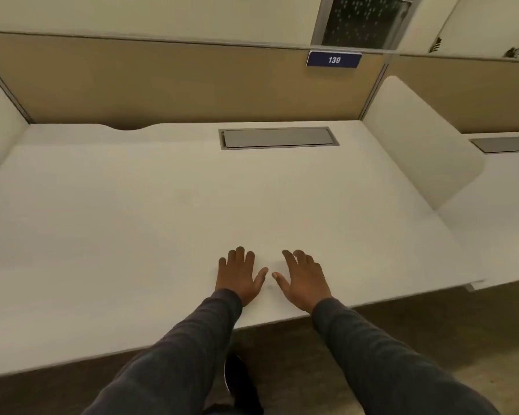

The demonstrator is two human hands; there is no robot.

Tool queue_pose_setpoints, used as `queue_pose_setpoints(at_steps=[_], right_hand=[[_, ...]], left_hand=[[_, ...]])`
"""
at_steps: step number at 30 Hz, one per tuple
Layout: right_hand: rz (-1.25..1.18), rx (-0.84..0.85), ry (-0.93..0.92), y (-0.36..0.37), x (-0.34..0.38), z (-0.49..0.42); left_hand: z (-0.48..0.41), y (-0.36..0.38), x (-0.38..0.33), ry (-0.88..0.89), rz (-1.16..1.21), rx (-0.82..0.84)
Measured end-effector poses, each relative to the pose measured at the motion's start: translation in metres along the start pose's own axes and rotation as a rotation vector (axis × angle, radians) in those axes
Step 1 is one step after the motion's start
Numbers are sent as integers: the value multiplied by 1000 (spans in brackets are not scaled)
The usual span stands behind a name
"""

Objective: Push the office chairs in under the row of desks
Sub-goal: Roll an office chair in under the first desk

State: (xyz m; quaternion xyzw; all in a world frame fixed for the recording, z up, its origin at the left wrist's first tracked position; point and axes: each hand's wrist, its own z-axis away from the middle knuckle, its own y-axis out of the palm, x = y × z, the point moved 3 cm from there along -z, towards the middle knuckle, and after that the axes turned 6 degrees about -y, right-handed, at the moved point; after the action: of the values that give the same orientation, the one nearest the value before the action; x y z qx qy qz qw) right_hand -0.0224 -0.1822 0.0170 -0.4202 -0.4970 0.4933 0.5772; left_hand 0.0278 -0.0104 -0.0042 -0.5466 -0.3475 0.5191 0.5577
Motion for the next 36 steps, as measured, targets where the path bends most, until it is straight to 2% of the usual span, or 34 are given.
queue_pose_setpoints(at_steps=[10, 16, 22, 28, 36], right_hand=[[-41, -86, 43, 37, 63, 161], [-80, -91, 78, 55, 119, 251], [-77, -95, 116, 72, 187, 316], [-45, -80, 211, 106, 283, 370], [-104, -95, 321, 143, 442, 447]], left_hand=[[157, 15, 28, 143, -40, -38], [259, 27, 70, 167, -46, -13], [323, 15, 121, 219, -106, -34], [380, 6, 200, 308, -123, -22], [480, -6, 350, 355, -141, 61]])
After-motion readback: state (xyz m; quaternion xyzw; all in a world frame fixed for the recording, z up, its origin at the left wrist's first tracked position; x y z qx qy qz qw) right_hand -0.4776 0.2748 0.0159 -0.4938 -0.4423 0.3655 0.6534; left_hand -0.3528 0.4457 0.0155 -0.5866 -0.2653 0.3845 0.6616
